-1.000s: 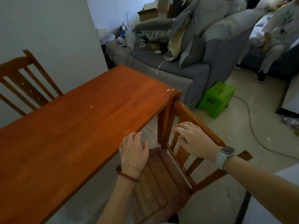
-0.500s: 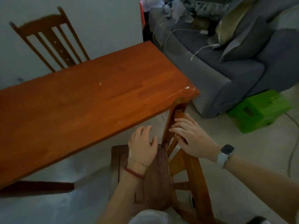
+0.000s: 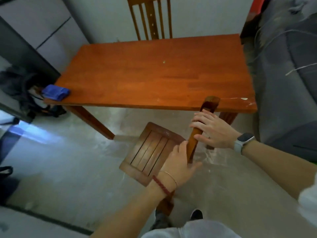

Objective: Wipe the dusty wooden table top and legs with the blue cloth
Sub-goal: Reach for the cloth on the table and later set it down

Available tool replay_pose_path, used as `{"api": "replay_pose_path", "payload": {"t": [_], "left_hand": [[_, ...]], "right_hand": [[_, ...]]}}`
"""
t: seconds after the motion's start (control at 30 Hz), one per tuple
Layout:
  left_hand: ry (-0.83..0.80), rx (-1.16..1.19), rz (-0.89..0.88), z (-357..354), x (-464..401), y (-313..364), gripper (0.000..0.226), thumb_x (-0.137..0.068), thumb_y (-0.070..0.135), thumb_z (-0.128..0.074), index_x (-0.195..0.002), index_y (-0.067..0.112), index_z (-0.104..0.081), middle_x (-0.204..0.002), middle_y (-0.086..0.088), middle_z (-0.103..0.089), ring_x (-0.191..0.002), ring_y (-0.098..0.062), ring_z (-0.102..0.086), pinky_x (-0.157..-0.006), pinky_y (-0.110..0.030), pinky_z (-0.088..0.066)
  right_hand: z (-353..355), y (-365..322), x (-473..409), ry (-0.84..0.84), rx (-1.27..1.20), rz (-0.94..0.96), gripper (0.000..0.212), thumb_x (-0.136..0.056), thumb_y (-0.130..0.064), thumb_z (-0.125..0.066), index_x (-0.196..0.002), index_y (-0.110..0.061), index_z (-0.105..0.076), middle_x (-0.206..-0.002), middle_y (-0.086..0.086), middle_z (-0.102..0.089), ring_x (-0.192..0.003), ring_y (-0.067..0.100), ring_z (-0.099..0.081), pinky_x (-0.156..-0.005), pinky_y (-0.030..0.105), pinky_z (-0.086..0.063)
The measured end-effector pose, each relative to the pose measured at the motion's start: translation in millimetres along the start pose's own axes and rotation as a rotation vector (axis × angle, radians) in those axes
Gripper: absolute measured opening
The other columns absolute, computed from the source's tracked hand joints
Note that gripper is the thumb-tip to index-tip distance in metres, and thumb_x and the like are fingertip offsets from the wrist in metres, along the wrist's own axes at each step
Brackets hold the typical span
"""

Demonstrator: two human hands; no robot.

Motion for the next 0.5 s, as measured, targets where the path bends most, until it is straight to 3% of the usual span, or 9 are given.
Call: {"api": "replay_pose_path", "payload": {"t": [0.13,0.33,0.5], "left_hand": [[0.109,-0.120,0.060,-15.6,-5.2,-4.7,0.052,-0.089,0.030,-0.053,-0.132,0.016,-0.026,-0.125,-0.007,-0.047,-0.104,-0.020,-0.053,-0.089,-0.035,-0.049],[0.118,-0.193,0.000,-11.6,-6.2,-5.9,0.050,-0.092,0.031,-0.048,-0.133,0.013,-0.026,-0.119,-0.008,-0.052,-0.099,-0.021,-0.057,-0.084,-0.034,-0.050],[0.031,-0.284,-0.092,6.3,-1.0,-19.6,0.055,-0.092,0.036,-0.044,-0.137,0.012,-0.023,-0.123,-0.009,-0.050,-0.102,-0.024,-0.055,-0.086,-0.035,-0.048]], "right_hand": [[3.9,4.3,0.7,-0.053,0.054,0.060,0.068,-0.086,-0.064,-0.010,-0.126,-0.022,-0.046,-0.132,0.007,-0.046,-0.130,0.025,-0.036,-0.112,0.035,-0.013],[6.6,2.4,2.0,-0.059,0.068,0.095,0.071,-0.082,-0.069,-0.014,-0.127,-0.022,-0.042,-0.136,0.005,-0.043,-0.131,0.022,-0.034,-0.114,0.036,-0.015],[4.0,-9.0,0.0,0.010,0.076,0.089,0.073,-0.081,-0.073,-0.018,-0.117,-0.020,-0.053,-0.121,0.004,-0.056,-0.117,0.024,-0.049,-0.106,0.040,-0.032]]}}
Point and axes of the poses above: each hand's wrist, its own x-axis away from the middle knuckle, its own z-axis out of the back of the hand, y = z × x, the point moved 3 cm from there along -x, towards the middle knuckle
